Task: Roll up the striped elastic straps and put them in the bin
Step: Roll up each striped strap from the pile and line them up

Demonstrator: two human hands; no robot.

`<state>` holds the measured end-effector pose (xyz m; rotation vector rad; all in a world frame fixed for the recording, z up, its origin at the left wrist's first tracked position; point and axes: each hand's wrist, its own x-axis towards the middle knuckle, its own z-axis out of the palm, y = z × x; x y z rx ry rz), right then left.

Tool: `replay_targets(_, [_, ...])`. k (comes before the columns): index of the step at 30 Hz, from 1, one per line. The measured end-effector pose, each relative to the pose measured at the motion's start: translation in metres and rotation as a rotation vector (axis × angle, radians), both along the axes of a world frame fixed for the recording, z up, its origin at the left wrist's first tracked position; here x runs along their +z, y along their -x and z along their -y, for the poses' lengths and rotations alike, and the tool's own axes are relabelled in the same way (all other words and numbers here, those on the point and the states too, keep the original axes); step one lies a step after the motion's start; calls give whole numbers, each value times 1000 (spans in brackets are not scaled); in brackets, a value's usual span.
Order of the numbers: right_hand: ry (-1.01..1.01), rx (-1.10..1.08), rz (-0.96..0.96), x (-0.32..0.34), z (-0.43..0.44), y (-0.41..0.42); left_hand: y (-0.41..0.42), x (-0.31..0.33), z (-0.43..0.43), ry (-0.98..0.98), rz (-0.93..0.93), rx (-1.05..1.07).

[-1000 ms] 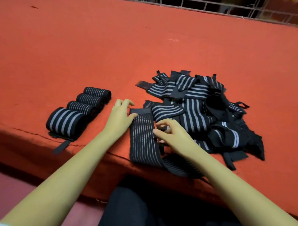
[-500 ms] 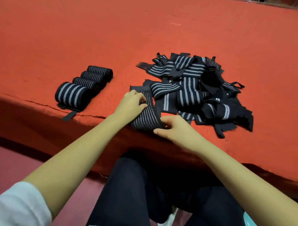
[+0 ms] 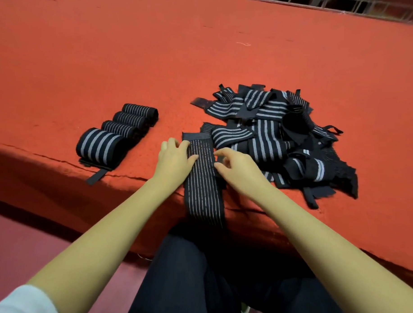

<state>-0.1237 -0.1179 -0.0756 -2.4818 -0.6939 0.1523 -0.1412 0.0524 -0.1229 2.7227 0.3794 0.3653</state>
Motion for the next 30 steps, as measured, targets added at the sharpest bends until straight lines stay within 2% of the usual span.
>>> replay_targets(4, [143,-7,1,-15,-34,-21,-8,0,1,12,-60,1])
replay_targets(9, [183,-93,1,-26,-49,-24,-29,3,-12,309,22,102])
replay_targets(11, [180,-82,-8,-28,-48,-25,-37,6,-16,362,38,136])
replay_targets(17, [142,36,-113,-18,-40,-27,-37,6,-26,315,59,88])
replay_targets(21, [144,152,-95,-21,-45,-20,-29,-2,-46,168,5,83])
replay_targets(26, [124,169,84,-7,-36,-32,-22,3,-37,-109,-29,83])
replay_targets(30, [97,-60,391,25,6,-69,-40,23,-8,-127,70,-21])
